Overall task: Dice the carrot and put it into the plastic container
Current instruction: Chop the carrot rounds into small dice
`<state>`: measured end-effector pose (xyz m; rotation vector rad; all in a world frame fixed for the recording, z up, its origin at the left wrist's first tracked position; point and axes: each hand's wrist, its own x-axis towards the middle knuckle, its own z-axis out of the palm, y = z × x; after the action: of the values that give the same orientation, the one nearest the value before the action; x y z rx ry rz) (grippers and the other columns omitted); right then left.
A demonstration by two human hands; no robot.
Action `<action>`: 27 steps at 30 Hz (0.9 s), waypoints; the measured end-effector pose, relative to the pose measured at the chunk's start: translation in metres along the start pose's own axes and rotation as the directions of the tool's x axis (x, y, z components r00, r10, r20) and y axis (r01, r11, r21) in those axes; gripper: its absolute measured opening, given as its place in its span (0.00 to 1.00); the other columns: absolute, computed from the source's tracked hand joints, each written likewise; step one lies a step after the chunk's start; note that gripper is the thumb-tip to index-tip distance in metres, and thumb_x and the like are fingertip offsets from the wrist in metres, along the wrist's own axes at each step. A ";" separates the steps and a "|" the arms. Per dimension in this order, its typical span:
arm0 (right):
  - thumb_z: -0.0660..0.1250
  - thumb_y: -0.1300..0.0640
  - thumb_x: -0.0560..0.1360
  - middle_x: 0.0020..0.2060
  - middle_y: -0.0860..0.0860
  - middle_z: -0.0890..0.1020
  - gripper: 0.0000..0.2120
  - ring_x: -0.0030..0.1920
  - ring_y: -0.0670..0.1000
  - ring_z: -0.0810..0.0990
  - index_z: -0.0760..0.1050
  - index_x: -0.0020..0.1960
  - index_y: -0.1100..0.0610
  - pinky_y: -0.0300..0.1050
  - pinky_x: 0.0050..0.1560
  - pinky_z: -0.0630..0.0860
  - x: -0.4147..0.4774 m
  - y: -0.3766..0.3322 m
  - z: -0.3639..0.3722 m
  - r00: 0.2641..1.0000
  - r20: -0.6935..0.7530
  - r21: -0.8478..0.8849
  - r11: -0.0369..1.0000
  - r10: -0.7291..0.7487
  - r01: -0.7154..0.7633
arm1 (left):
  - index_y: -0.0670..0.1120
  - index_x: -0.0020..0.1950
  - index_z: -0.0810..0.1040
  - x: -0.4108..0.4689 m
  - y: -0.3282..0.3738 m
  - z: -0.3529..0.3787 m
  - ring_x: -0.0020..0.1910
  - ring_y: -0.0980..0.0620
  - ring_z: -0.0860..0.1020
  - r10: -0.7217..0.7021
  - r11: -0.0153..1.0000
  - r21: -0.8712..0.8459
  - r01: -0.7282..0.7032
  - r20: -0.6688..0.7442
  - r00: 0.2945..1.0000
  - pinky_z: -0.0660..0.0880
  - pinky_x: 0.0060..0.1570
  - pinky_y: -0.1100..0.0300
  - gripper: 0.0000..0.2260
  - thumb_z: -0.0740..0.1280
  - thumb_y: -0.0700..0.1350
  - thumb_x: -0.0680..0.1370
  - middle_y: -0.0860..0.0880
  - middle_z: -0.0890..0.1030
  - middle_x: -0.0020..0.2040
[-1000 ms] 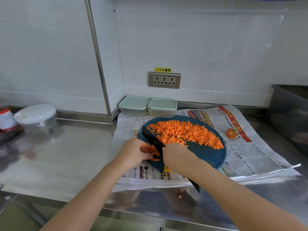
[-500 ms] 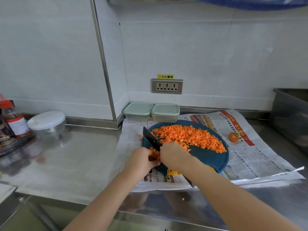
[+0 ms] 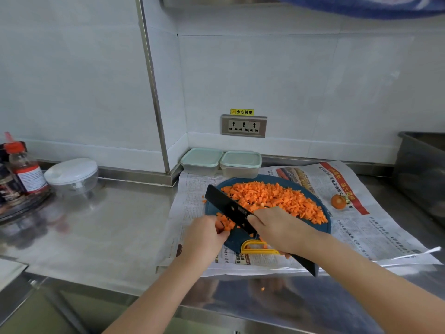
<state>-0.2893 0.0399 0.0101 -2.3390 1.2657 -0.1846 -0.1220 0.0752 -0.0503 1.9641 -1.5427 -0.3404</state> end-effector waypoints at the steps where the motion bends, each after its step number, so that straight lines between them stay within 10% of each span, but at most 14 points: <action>1: 0.50 0.49 0.83 0.32 0.55 0.73 0.18 0.21 0.52 0.73 0.68 0.40 0.58 0.42 0.19 0.70 -0.003 -0.001 0.002 1.000 0.015 0.005 1.000 -0.002 0.002 | 0.46 0.44 0.81 -0.001 0.001 -0.001 0.39 0.53 0.78 -0.005 1.000 -0.003 0.005 -0.003 1.000 0.72 0.39 0.61 0.05 0.70 0.46 0.75 0.52 0.81 0.39; 12: 0.50 0.51 0.83 0.32 0.53 0.73 0.19 0.31 0.54 0.75 0.68 0.37 0.56 0.47 0.33 0.74 0.001 0.007 0.019 0.998 0.016 -0.110 0.992 -0.065 0.066 | 0.46 0.45 0.85 -0.001 0.000 -0.005 0.40 0.53 0.81 -0.031 0.991 -0.125 0.038 0.057 0.998 0.77 0.46 0.58 0.03 0.73 0.41 0.73 0.50 0.84 0.41; 17: 0.47 0.58 0.84 0.47 0.60 0.77 0.19 0.42 0.55 0.71 0.74 0.55 0.65 0.47 0.43 0.69 0.010 -0.012 0.024 0.998 0.067 -0.142 0.989 -0.020 0.029 | 0.45 0.45 0.85 0.001 -0.004 -0.004 0.39 0.53 0.81 -0.032 0.986 -0.158 0.046 0.090 0.995 0.77 0.44 0.59 0.04 0.74 0.41 0.72 0.49 0.85 0.41; 20: 0.48 0.59 0.84 0.40 0.55 0.74 0.17 0.46 0.59 0.75 0.74 0.55 0.64 0.48 0.46 0.70 0.017 -0.014 0.025 0.997 0.079 -0.197 0.980 -0.024 0.039 | 0.45 0.48 0.85 0.001 -0.007 -0.005 0.35 0.60 0.78 -0.027 0.983 -0.179 0.044 0.100 0.995 0.74 0.40 0.67 0.06 0.74 0.40 0.72 0.49 0.85 0.43; 27: 0.47 0.52 0.84 0.32 0.54 0.73 0.18 0.26 0.51 0.73 0.67 0.39 0.56 0.41 0.25 0.71 0.013 0.001 0.023 0.998 0.032 -0.041 0.998 0.045 -0.043 | 0.45 0.46 0.84 0.001 -0.013 -0.012 0.38 0.58 0.80 -0.072 0.983 -0.162 0.091 0.119 0.990 0.76 0.41 0.68 0.05 0.74 0.39 0.71 0.49 0.85 0.43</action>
<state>-0.2750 0.0361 -0.0118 -2.3360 1.3150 -0.1061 -0.1054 0.0797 -0.0488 1.9076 -1.4539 -0.6048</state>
